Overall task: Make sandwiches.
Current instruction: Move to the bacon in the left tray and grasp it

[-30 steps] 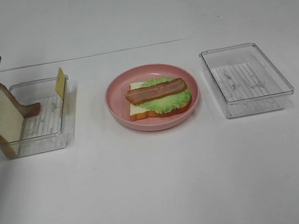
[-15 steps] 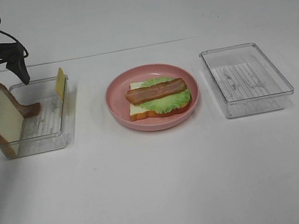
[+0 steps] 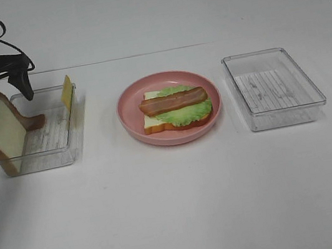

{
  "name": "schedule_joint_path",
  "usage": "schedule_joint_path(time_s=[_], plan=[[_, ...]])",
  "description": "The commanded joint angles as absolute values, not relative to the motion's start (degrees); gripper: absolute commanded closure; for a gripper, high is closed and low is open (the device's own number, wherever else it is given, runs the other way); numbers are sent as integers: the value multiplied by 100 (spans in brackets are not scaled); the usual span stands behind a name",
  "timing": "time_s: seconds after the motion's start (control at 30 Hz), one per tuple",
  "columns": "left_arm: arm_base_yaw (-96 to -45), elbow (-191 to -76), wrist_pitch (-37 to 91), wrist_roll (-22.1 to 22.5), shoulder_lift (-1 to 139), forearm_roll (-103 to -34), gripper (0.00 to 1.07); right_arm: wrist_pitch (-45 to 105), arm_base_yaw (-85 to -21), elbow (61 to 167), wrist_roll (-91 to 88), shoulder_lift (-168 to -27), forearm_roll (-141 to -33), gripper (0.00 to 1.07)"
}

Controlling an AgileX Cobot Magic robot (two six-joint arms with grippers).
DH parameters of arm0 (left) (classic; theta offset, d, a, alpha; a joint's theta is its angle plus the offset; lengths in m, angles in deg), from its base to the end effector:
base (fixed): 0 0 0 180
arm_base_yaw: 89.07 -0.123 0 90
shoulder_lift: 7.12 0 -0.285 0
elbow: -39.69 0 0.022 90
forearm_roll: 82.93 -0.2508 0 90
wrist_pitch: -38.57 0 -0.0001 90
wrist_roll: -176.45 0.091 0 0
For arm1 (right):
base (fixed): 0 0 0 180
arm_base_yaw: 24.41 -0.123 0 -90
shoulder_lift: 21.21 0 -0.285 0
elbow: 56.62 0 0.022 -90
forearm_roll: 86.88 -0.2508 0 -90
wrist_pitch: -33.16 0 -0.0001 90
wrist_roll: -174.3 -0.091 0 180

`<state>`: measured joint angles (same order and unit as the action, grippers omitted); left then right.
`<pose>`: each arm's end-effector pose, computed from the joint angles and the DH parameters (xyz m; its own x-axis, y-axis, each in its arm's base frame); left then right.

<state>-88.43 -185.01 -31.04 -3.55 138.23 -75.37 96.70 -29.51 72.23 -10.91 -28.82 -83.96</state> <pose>0.5003 -0.0168 0.1713 -0.9855 -0.0348 -0.1662 -0.0132 0.9915 -0.1293 -0.0023 -0.0044 0.2610 -0.5340 0.0207 -0.8452 -0.0140 0.9993 0.0333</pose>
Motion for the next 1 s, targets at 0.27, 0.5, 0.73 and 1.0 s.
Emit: schedule_joint_path(time_s=[0.27, 0.5, 0.73, 1.0], plan=[[-8832, -18519, -3299, -412, 13840, -7462, 54, 9618, -2940, 7212, -1057, -2693, -8379, 11], [-8832, -18519, -3305, -406, 13840, -7462, 54, 9618, -2940, 7212, -1057, -2693, -8379, 11], [-8832, -18519, -3259, -412, 13840, -7445, 56, 9618, -2940, 7212, -1057, -2693, -8379, 11], [-8832, -18519, -3116, -406, 13840, -7445, 99, 9618, -2940, 7212, -1057, -2693, -8379, 11]])
